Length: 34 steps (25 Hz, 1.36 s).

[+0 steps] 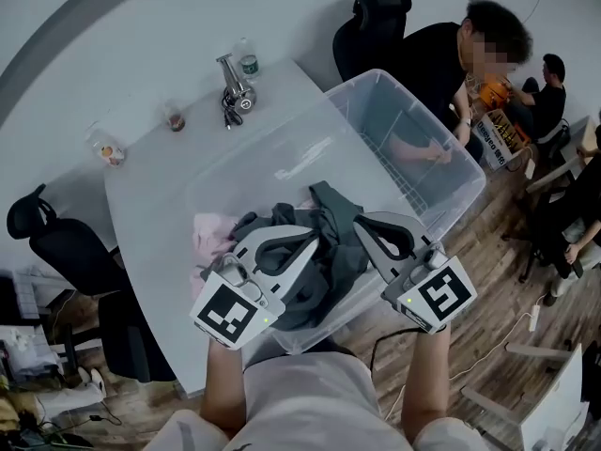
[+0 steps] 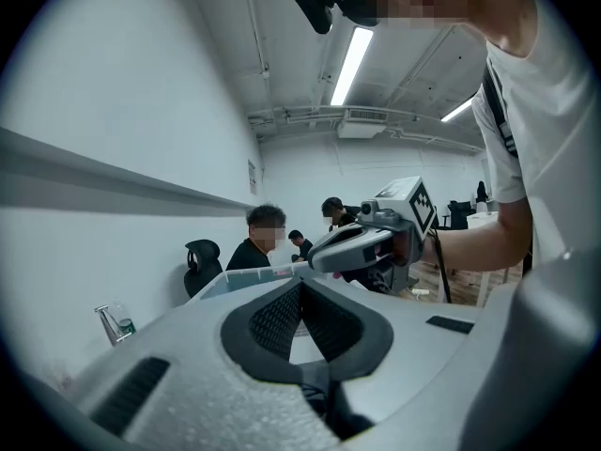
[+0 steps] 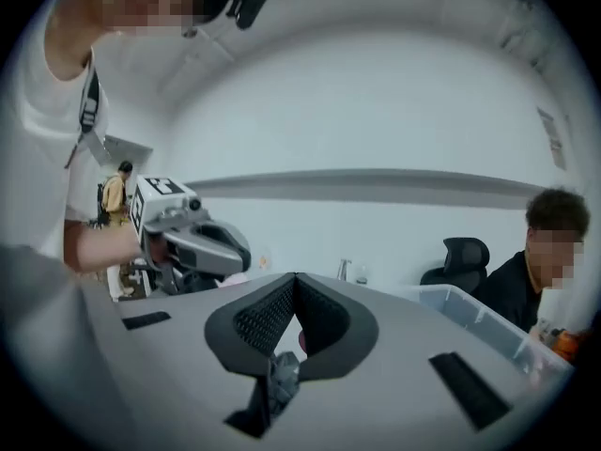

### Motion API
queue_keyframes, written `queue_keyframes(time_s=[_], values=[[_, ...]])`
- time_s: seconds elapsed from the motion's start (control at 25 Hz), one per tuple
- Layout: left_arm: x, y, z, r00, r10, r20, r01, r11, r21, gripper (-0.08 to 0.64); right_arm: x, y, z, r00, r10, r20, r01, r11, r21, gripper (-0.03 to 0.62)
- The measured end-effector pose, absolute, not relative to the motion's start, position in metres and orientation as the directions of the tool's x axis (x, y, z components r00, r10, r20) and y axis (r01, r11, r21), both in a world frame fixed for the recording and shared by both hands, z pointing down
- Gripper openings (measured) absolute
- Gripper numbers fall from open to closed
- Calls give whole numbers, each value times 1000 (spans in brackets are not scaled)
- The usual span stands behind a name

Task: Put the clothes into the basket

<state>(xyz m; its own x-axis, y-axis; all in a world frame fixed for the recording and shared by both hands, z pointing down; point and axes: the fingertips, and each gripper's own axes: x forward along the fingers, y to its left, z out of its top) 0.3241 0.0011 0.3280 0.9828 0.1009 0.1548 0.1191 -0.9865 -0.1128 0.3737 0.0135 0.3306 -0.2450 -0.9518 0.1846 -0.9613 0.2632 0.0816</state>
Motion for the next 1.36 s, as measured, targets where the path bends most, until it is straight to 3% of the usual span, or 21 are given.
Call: queue_keyframes(time_s=[0.12, 0.36, 1.36], values=[[318, 4, 327, 987, 112, 115, 119, -991, -57, 5, 367, 27, 314, -258, -963, 82, -965, 262, 35, 5], [309, 10, 333, 991, 122, 53, 122, -992, 7, 5, 361, 40, 327, -222, -974, 36, -975, 221, -18, 5], [299, 13, 334, 990, 127, 63, 128, -992, -12, 5, 353, 49, 342, -166, -984, 68, -986, 164, -22, 3]])
